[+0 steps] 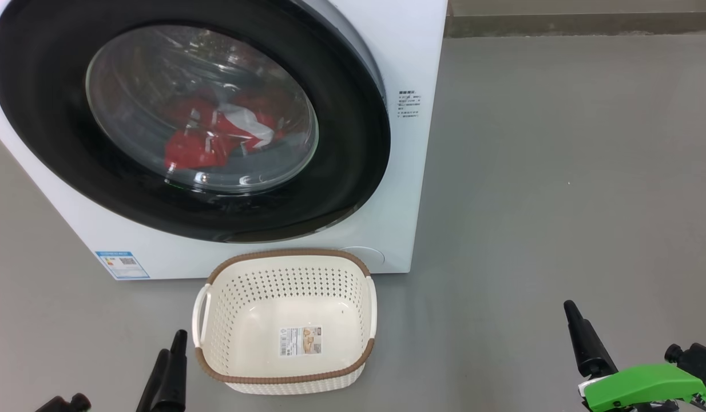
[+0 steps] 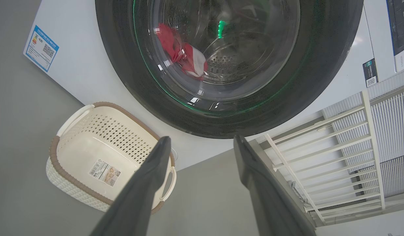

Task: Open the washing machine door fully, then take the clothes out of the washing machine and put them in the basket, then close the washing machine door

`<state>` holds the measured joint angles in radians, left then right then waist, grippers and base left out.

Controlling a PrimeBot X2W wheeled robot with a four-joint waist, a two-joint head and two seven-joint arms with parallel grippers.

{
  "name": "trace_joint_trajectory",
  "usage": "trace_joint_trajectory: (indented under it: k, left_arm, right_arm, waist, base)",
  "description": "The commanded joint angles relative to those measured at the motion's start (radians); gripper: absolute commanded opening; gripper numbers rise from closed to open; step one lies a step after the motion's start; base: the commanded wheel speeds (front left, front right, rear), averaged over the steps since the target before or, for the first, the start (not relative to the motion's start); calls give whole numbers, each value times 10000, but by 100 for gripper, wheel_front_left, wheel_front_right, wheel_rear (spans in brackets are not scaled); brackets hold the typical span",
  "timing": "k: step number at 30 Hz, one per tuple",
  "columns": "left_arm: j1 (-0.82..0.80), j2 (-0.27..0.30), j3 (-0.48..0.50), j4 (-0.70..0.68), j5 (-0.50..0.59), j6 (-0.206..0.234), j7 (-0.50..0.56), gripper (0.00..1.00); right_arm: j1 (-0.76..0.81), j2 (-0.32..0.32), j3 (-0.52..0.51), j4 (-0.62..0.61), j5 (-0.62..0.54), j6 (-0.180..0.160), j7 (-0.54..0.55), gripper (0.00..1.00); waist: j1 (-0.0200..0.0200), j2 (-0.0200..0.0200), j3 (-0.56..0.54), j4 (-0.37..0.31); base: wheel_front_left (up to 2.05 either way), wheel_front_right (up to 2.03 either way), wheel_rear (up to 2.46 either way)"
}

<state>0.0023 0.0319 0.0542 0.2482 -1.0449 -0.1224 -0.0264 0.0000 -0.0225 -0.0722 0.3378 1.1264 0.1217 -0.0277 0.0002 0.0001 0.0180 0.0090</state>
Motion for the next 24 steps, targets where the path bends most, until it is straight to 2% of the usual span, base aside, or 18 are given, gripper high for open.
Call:
trace_joint_trajectory:
  k: [1,24]
  left_arm:
    - [-110,105,123,-341,418,-33,-126,100]
    - [86,119,50,-559,3149,-48,-805,100]
  right_arm:
    - [-168,-138,167,-210,-345,40,-120,100]
    - [-105,-180,589,-55,-2577,56,-796,100]
  waist:
    - [-1,-1,5,-4]
    - [-1,-1,83,-29]
  base:
    - [0,0,0]
    - [0,0,0]
